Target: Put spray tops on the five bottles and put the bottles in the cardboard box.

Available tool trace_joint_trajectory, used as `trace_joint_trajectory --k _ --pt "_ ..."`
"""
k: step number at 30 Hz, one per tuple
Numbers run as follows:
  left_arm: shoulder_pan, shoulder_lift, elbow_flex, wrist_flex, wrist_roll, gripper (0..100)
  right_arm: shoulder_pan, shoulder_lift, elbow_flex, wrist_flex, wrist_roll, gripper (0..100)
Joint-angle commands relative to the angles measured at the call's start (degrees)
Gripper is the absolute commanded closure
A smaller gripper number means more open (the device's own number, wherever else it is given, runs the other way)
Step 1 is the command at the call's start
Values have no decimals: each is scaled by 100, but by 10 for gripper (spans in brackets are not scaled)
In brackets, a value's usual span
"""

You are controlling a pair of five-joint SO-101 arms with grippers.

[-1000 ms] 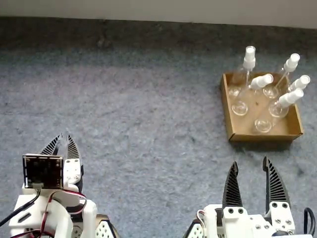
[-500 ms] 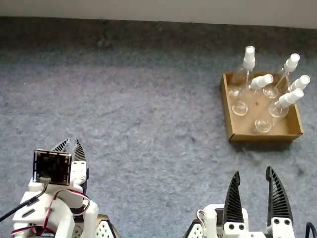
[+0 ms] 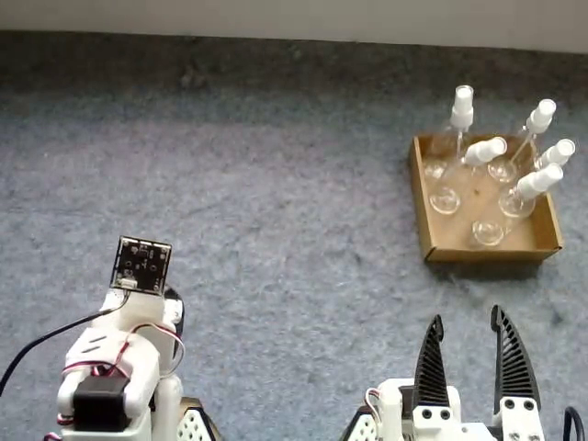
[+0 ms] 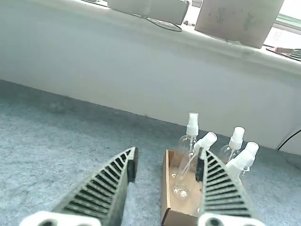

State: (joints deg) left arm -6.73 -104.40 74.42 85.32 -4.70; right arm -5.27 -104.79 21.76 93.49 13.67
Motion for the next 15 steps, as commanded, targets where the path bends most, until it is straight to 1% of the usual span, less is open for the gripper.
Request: trace_joint_trajectory --k 1,4,8,11,15 --pt "75 -57 593 9 -26 994 -75 -66 13 13 9 826" --pt "75 -57 954 0 -26 994 -75 -66 57 13 9 826" --pt "75 -48 1112 -193 -18 994 -75 -66 57 13 9 826" --pt "75 -48 1455 -545 -18 994 -75 -66 57 22 9 826" --pt "84 -22 2281 -1152 -18 994 -75 -66 66 22 9 826"
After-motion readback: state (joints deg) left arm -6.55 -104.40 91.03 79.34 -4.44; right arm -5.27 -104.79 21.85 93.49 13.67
